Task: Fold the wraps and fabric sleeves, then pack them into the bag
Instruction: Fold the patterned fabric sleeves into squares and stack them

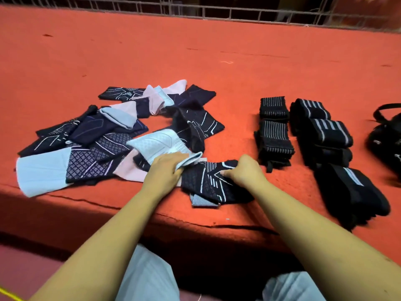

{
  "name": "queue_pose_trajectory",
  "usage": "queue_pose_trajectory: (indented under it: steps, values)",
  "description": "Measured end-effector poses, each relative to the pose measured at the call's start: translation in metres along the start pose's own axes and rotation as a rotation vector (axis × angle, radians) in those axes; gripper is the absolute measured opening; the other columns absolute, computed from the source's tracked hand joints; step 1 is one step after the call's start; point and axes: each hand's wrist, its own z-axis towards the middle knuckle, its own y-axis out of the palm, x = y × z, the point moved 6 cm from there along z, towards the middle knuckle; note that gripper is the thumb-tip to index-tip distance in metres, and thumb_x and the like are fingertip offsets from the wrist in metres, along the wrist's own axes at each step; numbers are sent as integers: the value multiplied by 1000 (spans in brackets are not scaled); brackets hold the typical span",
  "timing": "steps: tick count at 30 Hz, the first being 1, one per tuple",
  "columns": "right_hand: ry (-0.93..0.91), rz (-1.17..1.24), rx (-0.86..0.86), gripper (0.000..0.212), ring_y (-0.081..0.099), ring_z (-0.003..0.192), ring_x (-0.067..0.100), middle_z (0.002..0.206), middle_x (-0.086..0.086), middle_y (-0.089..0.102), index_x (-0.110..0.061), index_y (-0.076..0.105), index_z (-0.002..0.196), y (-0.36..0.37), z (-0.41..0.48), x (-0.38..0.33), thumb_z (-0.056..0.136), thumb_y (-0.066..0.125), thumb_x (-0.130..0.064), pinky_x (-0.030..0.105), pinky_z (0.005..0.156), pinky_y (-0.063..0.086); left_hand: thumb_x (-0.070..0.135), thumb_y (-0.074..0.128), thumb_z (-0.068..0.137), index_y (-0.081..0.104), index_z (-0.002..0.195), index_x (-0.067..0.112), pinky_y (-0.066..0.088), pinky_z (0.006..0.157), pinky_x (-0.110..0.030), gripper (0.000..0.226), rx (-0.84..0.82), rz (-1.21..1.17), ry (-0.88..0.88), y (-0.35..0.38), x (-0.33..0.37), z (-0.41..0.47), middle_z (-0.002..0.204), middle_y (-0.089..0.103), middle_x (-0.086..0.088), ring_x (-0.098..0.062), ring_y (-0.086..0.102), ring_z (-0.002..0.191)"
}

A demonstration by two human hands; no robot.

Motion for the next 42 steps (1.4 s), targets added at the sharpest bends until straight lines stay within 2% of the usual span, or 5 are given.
queue_pose_trajectory:
  steps: [7,13,20,27,42]
  values:
    - [-290,362,100,32,49,62,17,60,-5,49,-17,48,66,-41,-16,-28,79,77,-18,30,57,33,44,56,91,67,106,32,46,94,-33,22,-20,-189,-178,-11,-18,12,106,70,12,-13,62,105]
    - [-429,591,51,24,50,63,12,67,-1,53,-7,55,77,-83,-37,-50,78,78,-14,28,60,37,40,57,92,71,107,20,42,93,-12,29,8,-769,-137,-25,28,4,105,70,17,11,60,99]
    - [-371,728,77,23,55,67,16,71,2,58,-8,56,77,-98,-40,-34,75,79,-11,32,67,41,16,75,80,66,106,15,55,85,-38,27,-2,-1161,-183,-14,46,2,102,72,-4,-19,66,95]
    - [-243,888,20,19,63,63,13,70,0,66,-16,59,77,-89,-44,-3,81,75,-8,28,63,49,13,61,89,62,107,11,58,74,-28,18,-111,-1492,-305,-1,68,-1,100,70,-9,-16,68,83]
    - [-178,836,134,18,53,70,16,74,4,57,-12,55,80,-79,-42,45,87,70,-6,30,64,44,33,60,98,59,80,13,29,38,-18,27,-50,-672,-302,-8,40,-2,56,49,7,-7,35,39]
